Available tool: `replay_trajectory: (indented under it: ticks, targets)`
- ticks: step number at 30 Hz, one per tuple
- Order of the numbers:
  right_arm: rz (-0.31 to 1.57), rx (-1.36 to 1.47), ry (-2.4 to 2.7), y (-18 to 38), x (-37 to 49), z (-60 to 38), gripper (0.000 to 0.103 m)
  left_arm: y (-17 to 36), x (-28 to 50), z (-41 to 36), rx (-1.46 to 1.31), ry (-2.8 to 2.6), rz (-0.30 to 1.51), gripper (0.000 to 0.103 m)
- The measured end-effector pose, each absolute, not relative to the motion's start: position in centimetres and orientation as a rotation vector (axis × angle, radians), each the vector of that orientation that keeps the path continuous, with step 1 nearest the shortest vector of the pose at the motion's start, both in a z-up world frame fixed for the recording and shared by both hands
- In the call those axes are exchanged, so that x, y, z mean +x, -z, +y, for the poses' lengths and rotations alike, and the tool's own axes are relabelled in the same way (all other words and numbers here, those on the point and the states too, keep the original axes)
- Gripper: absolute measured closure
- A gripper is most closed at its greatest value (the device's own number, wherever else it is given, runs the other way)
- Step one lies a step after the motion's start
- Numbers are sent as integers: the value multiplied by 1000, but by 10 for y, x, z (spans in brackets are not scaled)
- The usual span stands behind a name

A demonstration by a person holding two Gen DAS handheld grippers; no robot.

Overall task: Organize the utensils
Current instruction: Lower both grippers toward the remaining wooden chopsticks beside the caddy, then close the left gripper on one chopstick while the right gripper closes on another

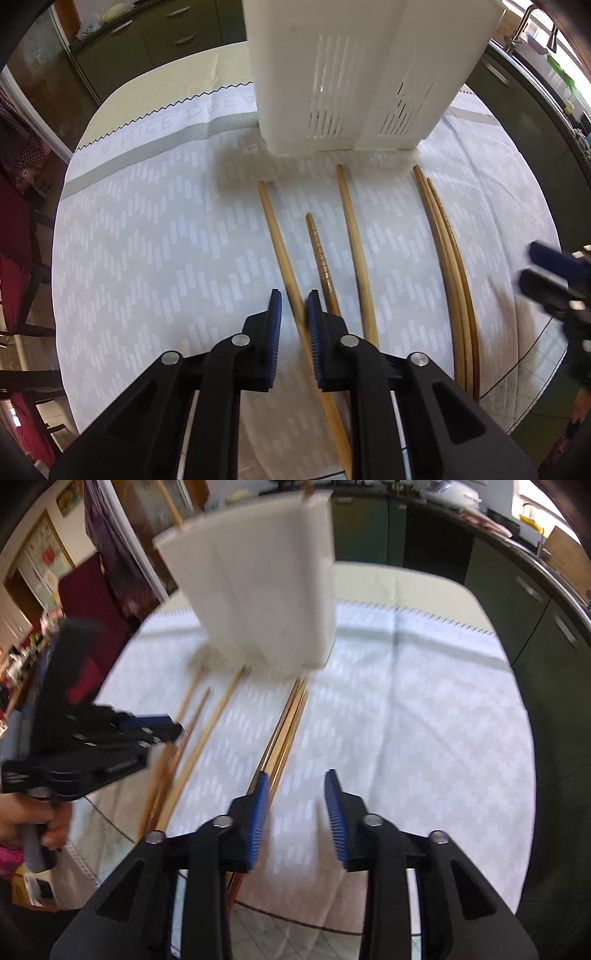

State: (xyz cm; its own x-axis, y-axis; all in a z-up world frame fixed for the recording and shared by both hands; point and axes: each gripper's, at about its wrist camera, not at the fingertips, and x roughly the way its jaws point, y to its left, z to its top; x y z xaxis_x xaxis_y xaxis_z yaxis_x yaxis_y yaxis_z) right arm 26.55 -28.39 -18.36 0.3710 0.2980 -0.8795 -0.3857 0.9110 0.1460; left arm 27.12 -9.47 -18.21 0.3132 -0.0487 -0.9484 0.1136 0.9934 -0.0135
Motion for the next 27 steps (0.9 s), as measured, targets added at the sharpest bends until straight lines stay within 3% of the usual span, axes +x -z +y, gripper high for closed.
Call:
replay_trajectory:
  ticks: [6, 27]
  targets:
    - [1158, -109, -402, 207, 280, -267, 84, 181, 269, -85, 68, 125, 1243, 91]
    - [1216, -181, -373, 221, 296, -233, 89, 178, 267, -70, 73, 137, 1259, 91]
